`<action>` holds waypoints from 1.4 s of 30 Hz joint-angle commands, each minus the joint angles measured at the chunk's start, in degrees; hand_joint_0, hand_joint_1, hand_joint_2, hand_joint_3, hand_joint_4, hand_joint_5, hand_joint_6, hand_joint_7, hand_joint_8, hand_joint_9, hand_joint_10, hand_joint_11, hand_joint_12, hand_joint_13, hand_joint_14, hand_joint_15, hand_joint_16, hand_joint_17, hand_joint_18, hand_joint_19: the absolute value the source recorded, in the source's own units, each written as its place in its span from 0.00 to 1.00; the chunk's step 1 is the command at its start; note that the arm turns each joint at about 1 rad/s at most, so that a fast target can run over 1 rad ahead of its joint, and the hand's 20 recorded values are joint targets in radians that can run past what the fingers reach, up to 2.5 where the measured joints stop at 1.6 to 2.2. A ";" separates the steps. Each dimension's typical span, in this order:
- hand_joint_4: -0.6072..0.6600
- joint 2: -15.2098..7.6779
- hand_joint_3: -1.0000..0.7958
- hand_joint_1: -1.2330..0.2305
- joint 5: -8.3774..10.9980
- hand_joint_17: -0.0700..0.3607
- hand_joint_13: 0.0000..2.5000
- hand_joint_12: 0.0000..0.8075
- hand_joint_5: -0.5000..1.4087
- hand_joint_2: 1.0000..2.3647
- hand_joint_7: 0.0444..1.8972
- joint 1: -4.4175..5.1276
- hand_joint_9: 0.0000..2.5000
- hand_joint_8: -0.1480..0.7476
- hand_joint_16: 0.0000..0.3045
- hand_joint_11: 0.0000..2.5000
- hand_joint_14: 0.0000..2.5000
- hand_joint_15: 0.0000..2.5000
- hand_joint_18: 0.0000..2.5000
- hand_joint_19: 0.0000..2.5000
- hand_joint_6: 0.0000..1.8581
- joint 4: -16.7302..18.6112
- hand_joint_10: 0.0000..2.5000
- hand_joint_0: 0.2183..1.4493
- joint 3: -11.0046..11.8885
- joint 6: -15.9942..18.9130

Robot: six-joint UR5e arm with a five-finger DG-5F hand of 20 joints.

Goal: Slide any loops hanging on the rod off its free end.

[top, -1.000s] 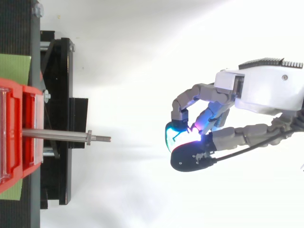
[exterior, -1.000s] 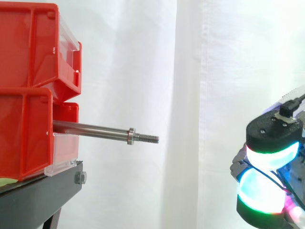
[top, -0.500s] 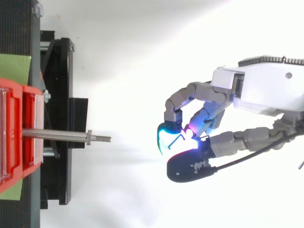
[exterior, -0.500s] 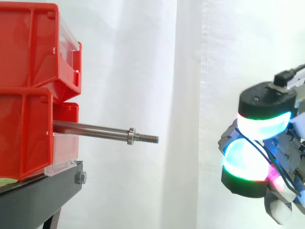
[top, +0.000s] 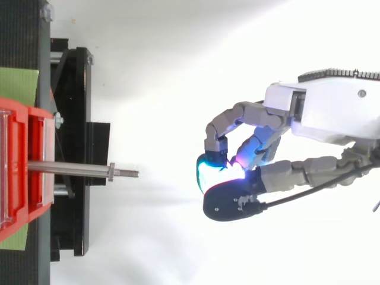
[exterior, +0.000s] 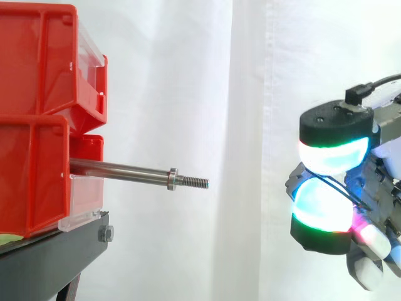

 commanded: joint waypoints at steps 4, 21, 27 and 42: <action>0.67 0.00 0.43 0.40 -0.04 0.48 0.36 0.50 0.19 0.01 0.52 0.02 0.40 0.53 0.20 0.17 0.01 0.14 0.36 0.25 0.48 0.08 0.01 0.31 -0.03 0.05; 0.64 0.00 0.40 0.49 -0.04 0.48 0.38 0.50 0.20 0.01 0.53 0.02 0.43 0.52 0.20 0.17 0.01 0.14 0.37 0.26 0.47 0.08 0.01 0.31 0.06 -0.04; 0.66 0.00 0.48 0.42 0.04 0.48 0.37 0.50 0.20 0.02 0.56 0.02 0.43 0.53 0.20 0.18 0.01 0.14 0.37 0.26 0.47 0.08 0.01 0.30 -0.03 -0.04; 0.62 0.00 0.50 0.38 -0.04 0.50 0.38 0.51 0.20 0.01 0.54 0.02 0.43 0.54 0.21 0.18 0.01 0.14 0.39 0.25 0.48 0.08 0.01 0.31 0.06 -0.04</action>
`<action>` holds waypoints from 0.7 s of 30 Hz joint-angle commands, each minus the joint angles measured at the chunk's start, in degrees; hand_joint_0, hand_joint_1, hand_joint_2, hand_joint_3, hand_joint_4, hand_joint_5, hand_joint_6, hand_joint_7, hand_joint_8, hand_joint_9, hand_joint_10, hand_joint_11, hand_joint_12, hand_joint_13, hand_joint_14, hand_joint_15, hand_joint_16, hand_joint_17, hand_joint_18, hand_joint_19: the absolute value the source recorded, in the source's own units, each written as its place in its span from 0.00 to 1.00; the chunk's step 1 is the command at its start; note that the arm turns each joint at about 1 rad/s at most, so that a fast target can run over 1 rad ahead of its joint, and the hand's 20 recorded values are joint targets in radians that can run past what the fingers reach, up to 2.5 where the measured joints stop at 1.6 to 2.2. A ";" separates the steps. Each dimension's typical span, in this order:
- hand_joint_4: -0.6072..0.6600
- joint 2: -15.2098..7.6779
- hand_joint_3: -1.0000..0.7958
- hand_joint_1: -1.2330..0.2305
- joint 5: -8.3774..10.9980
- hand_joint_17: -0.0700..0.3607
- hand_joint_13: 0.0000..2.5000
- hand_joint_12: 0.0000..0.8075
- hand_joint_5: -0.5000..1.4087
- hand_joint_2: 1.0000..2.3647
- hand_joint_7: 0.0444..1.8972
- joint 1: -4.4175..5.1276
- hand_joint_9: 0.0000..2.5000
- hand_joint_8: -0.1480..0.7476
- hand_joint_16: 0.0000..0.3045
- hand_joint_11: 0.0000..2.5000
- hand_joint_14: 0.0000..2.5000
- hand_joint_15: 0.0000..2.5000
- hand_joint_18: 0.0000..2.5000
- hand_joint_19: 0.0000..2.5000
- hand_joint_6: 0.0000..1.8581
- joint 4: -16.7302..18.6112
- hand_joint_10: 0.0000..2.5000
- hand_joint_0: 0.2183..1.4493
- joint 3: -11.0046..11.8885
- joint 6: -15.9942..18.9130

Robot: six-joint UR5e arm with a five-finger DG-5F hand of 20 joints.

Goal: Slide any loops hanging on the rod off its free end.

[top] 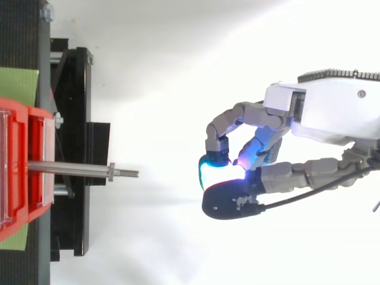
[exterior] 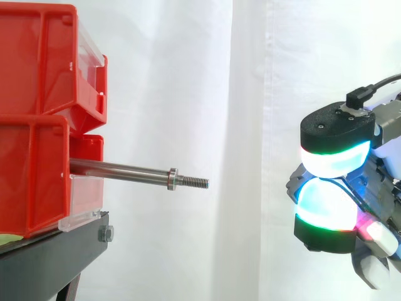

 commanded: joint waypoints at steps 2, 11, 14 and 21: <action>0.61 0.00 0.49 0.38 0.09 0.50 0.38 0.51 0.20 0.01 0.53 0.02 0.43 0.54 0.21 0.17 0.01 0.14 0.39 0.25 0.48 0.00 0.01 0.31 0.08 -0.03; 0.61 0.00 0.50 0.37 -0.35 0.49 0.37 0.50 0.20 0.02 0.52 -0.24 0.42 0.53 0.21 0.18 0.01 0.14 0.37 0.25 0.49 1.75 0.01 0.32 -5.37 -0.03; 0.60 0.00 0.49 0.34 -0.44 0.48 0.37 0.49 0.19 0.02 0.53 -0.50 0.42 0.52 0.20 0.18 0.01 0.14 0.36 0.25 0.49 6.68 0.01 0.32 -7.39 -0.03; 0.59 -0.09 0.47 0.34 -0.62 0.48 0.36 0.49 0.19 0.02 0.51 -0.86 0.41 0.51 0.20 0.19 0.01 0.14 0.36 0.25 0.49 17.13 0.01 0.34 -9.23 -0.12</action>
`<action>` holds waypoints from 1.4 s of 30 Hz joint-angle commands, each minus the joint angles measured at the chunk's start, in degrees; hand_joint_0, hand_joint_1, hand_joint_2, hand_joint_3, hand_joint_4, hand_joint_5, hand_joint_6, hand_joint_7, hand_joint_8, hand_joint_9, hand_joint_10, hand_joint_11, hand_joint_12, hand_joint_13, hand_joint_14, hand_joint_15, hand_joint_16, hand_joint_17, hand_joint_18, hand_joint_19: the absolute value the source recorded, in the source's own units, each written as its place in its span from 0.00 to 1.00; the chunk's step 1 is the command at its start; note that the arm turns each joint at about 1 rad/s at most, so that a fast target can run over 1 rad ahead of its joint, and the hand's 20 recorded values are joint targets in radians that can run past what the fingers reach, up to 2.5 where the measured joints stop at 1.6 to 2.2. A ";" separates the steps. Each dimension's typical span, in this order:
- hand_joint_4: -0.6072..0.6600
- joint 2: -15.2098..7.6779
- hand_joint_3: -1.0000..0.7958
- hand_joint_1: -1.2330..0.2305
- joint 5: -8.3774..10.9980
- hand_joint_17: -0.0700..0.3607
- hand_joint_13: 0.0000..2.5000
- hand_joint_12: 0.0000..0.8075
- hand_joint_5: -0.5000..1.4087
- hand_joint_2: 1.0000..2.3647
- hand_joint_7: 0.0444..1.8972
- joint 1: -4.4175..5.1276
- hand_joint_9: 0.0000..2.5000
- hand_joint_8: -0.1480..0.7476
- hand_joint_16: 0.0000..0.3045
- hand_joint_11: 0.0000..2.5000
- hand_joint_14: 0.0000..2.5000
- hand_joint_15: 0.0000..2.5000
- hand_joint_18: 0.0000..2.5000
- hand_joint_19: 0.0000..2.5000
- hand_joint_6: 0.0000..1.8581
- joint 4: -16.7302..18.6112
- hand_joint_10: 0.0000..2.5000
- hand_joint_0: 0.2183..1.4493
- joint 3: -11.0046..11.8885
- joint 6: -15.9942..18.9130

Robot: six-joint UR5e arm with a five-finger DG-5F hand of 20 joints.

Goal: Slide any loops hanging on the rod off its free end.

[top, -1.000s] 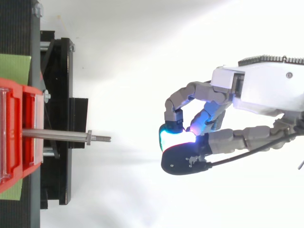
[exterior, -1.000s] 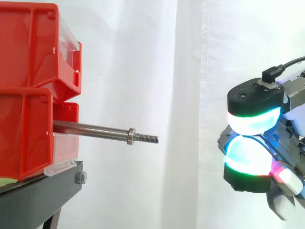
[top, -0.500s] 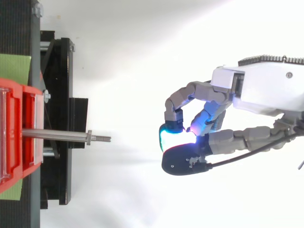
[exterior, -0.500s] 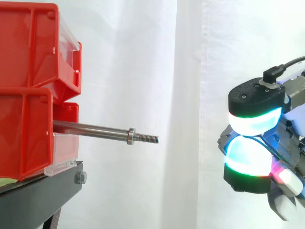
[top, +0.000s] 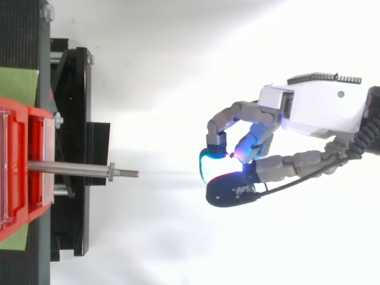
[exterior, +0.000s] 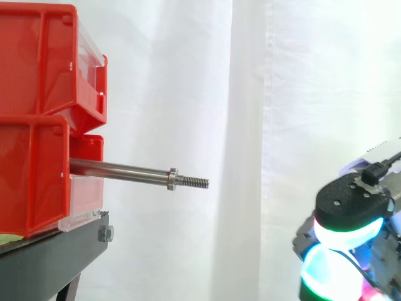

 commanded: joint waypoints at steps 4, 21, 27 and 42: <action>0.58 0.04 0.47 0.34 -0.07 0.48 0.36 0.49 0.19 0.02 0.51 -0.34 0.41 0.51 0.20 0.19 0.01 0.14 0.36 0.25 0.49 6.55 0.01 0.34 -0.72 -0.12; 0.55 -0.05 0.36 0.34 0.20 0.47 0.35 0.48 0.18 0.01 0.46 -0.25 0.39 0.50 0.19 0.18 0.01 0.14 0.35 0.25 0.50 6.55 0.01 0.38 -0.72 -0.12; 0.60 0.04 0.35 0.37 0.20 0.47 0.35 0.49 0.18 0.01 0.47 -0.25 0.40 0.51 0.20 0.18 0.01 0.14 0.35 0.25 0.50 6.46 0.01 0.36 -0.72 -0.12; 0.62 -0.05 0.41 0.42 0.37 0.48 0.36 0.50 0.20 0.01 0.53 -0.34 0.42 0.52 0.20 0.18 0.01 0.14 0.36 0.27 0.50 6.46 0.01 0.31 -0.72 -0.03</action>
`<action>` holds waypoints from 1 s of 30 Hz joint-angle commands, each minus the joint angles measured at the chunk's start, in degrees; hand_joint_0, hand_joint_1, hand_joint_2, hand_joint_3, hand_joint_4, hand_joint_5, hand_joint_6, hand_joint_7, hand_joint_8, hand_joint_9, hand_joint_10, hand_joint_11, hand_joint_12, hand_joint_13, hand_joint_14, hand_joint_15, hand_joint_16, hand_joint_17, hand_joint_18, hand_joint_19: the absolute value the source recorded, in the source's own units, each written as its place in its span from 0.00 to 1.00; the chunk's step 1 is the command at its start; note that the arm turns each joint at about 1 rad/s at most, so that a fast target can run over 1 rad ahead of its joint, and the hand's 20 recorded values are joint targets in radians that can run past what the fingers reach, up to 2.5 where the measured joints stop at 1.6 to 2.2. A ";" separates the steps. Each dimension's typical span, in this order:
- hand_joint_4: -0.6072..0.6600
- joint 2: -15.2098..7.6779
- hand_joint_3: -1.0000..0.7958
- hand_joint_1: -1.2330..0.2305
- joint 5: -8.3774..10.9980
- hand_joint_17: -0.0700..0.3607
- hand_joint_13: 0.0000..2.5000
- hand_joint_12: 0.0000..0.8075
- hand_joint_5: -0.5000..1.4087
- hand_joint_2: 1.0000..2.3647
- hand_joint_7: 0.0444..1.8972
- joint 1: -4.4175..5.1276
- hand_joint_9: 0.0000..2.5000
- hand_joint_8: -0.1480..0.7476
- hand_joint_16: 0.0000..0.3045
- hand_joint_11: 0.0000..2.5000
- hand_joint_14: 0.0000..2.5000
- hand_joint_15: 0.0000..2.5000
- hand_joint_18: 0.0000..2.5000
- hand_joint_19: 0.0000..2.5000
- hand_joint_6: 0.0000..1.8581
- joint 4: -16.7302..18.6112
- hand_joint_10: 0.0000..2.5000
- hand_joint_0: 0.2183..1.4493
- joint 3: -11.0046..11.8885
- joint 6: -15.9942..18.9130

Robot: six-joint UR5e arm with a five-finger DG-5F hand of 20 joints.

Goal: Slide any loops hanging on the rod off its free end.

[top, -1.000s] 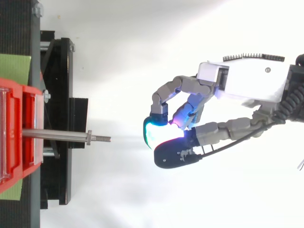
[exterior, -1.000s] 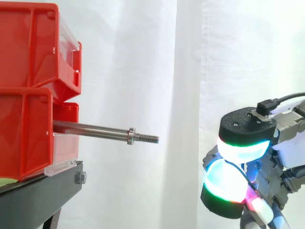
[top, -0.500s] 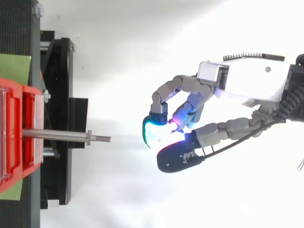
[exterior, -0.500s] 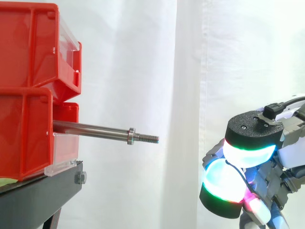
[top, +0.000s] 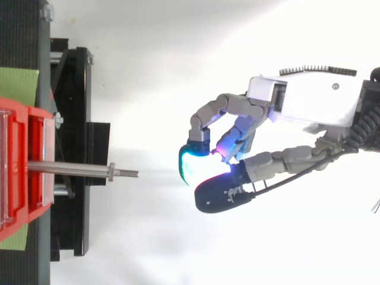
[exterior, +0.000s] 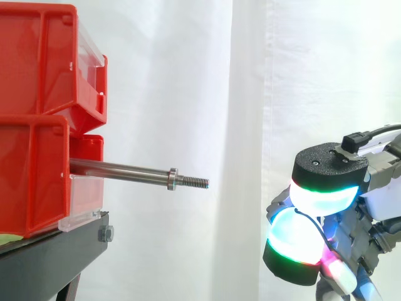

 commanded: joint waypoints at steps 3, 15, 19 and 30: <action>0.62 -0.07 0.44 0.38 0.23 0.50 0.37 0.51 0.21 0.01 0.54 -0.02 0.44 0.54 0.21 0.18 0.01 0.14 0.37 0.26 0.49 0.01 0.01 0.31 -0.01 0.14; 0.60 0.02 0.47 0.31 0.32 0.47 0.37 0.49 0.20 0.02 0.55 0.07 0.43 0.51 0.20 0.19 0.01 0.14 0.37 0.26 0.49 0.01 0.01 0.34 -0.01 0.22; 0.62 0.02 0.44 0.34 0.14 0.48 0.37 0.48 0.20 0.01 0.55 0.16 0.43 0.51 0.20 0.19 0.01 0.14 0.37 0.26 0.49 0.09 0.01 0.32 -0.01 -0.04; 0.63 -0.07 0.36 0.47 -0.03 0.48 0.36 0.50 0.20 0.01 0.53 0.42 0.44 0.52 0.20 0.18 0.01 0.14 0.36 0.27 0.48 0.09 0.01 0.31 -0.01 -0.04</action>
